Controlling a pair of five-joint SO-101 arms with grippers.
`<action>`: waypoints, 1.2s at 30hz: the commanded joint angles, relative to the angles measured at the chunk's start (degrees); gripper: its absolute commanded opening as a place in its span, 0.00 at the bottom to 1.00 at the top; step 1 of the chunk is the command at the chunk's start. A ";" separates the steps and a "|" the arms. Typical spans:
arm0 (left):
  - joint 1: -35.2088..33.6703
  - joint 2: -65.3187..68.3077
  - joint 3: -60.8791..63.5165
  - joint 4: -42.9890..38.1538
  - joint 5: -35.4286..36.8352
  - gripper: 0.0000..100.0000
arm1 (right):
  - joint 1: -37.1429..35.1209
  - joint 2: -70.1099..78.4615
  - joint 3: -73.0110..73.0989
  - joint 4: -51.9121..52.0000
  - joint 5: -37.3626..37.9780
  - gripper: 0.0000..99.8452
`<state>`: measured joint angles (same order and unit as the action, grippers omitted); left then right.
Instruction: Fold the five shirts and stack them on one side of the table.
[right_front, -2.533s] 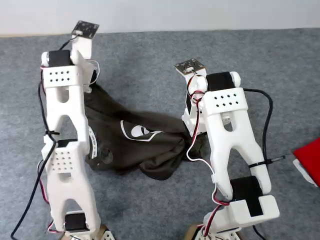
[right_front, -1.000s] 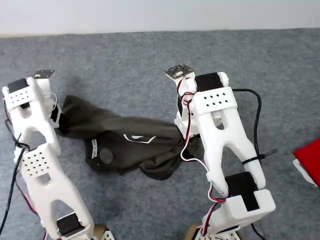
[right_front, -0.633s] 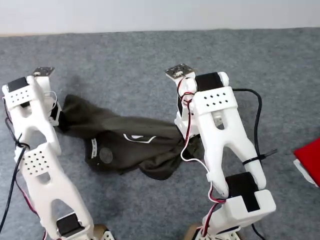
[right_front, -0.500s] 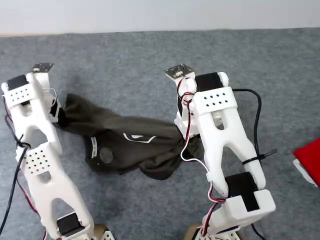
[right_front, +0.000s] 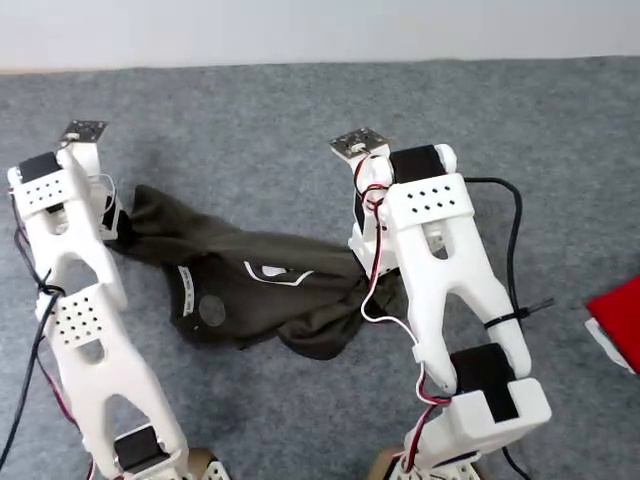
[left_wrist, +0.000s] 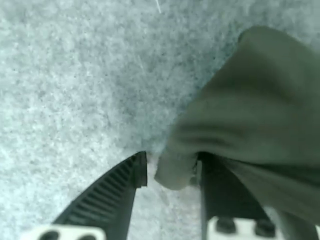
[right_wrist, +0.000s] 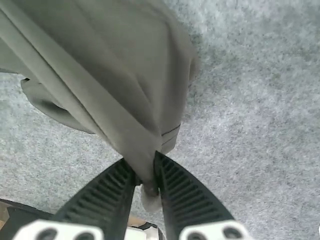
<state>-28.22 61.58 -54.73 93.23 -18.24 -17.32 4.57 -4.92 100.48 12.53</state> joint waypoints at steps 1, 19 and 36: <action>1.32 2.99 -2.95 1.14 1.67 0.18 | -0.31 -0.22 -3.43 0.66 0.26 0.01; 3.60 6.59 -8.40 7.38 -3.69 0.00 | -0.22 -0.75 -3.43 0.84 0.18 0.01; 16.26 -52.84 14.02 7.30 7.30 0.00 | 8.48 -12.53 -20.40 1.71 2.81 0.01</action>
<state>-15.12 21.85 -42.51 99.38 -13.49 -12.22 -3.25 -20.84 100.48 12.88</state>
